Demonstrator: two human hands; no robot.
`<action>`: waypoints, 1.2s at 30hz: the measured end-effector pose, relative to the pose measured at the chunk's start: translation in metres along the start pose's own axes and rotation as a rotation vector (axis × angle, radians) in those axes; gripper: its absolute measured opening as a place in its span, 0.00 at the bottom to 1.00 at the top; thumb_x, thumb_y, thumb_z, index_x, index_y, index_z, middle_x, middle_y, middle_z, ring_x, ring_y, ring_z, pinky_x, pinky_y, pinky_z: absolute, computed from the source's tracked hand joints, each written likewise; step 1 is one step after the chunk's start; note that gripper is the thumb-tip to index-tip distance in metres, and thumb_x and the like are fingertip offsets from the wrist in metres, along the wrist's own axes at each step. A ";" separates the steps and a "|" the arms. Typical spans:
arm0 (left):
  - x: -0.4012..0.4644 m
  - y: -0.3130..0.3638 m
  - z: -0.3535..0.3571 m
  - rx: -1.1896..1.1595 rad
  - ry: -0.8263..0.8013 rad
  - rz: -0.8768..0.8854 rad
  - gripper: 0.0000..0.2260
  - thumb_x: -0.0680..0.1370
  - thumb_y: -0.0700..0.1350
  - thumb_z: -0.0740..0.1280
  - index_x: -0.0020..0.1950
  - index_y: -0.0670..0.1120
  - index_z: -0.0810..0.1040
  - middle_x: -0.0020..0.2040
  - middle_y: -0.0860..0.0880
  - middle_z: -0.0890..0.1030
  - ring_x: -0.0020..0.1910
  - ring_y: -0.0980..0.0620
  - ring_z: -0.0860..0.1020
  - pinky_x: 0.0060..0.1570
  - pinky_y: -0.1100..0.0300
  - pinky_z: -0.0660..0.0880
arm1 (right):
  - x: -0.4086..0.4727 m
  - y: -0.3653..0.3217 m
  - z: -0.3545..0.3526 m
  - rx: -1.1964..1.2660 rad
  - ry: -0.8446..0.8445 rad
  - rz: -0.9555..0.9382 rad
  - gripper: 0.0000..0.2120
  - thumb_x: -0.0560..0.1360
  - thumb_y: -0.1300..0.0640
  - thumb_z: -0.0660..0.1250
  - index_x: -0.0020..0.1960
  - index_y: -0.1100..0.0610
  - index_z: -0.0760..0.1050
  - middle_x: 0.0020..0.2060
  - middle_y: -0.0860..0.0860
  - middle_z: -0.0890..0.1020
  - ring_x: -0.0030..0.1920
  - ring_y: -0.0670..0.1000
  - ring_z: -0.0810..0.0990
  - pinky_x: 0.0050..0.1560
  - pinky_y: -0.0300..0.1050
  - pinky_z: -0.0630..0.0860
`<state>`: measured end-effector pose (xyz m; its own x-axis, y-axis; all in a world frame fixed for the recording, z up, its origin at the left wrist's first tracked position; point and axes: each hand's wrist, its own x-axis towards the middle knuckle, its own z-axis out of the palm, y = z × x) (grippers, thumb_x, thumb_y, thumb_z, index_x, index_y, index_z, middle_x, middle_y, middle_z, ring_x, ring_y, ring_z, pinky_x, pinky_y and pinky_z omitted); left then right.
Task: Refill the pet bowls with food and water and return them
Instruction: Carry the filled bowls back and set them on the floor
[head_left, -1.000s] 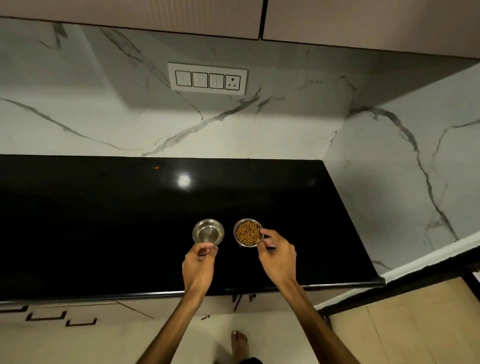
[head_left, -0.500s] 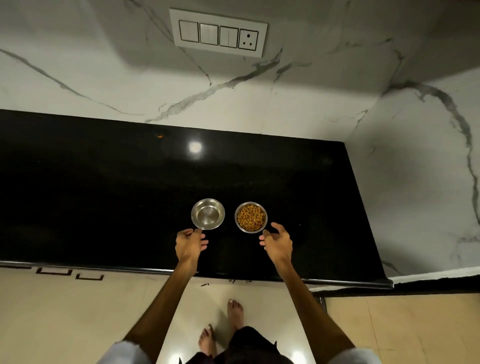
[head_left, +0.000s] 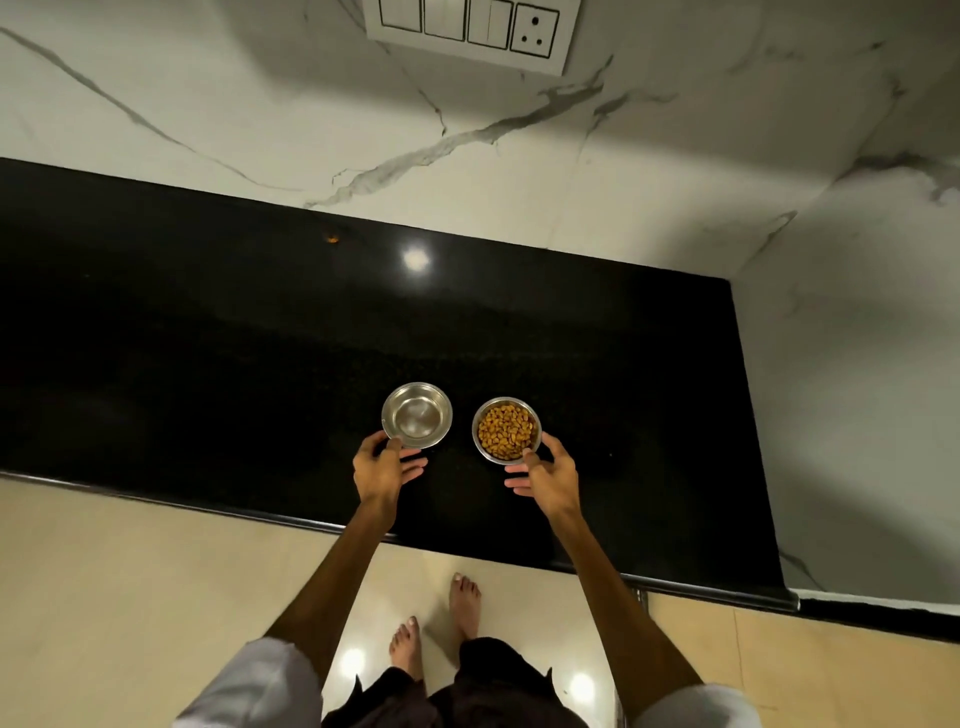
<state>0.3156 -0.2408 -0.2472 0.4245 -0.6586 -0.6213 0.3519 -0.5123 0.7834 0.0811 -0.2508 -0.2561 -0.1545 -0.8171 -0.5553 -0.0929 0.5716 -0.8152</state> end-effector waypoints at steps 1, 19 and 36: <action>0.000 0.000 0.000 0.003 -0.002 0.001 0.15 0.85 0.42 0.63 0.71 0.41 0.72 0.50 0.37 0.85 0.45 0.40 0.87 0.41 0.53 0.84 | 0.001 0.000 0.000 0.008 -0.009 0.003 0.25 0.86 0.58 0.63 0.82 0.55 0.62 0.43 0.54 0.89 0.39 0.55 0.89 0.38 0.45 0.85; 0.004 -0.004 0.008 0.010 0.058 0.117 0.12 0.83 0.39 0.66 0.66 0.39 0.79 0.46 0.36 0.86 0.42 0.40 0.87 0.41 0.54 0.85 | 0.005 0.001 -0.002 0.149 -0.053 -0.070 0.21 0.87 0.63 0.60 0.79 0.58 0.65 0.48 0.62 0.87 0.41 0.57 0.89 0.40 0.45 0.86; -0.032 -0.006 0.019 0.028 -0.033 0.168 0.15 0.83 0.38 0.66 0.70 0.38 0.77 0.44 0.37 0.86 0.41 0.42 0.87 0.40 0.56 0.85 | -0.026 0.014 -0.033 0.214 0.064 -0.164 0.22 0.86 0.63 0.60 0.79 0.57 0.67 0.53 0.64 0.86 0.41 0.57 0.90 0.41 0.46 0.86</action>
<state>0.2844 -0.2267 -0.2320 0.4477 -0.7535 -0.4815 0.2552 -0.4084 0.8764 0.0516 -0.2196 -0.2478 -0.2175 -0.8871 -0.4072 0.0875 0.3978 -0.9133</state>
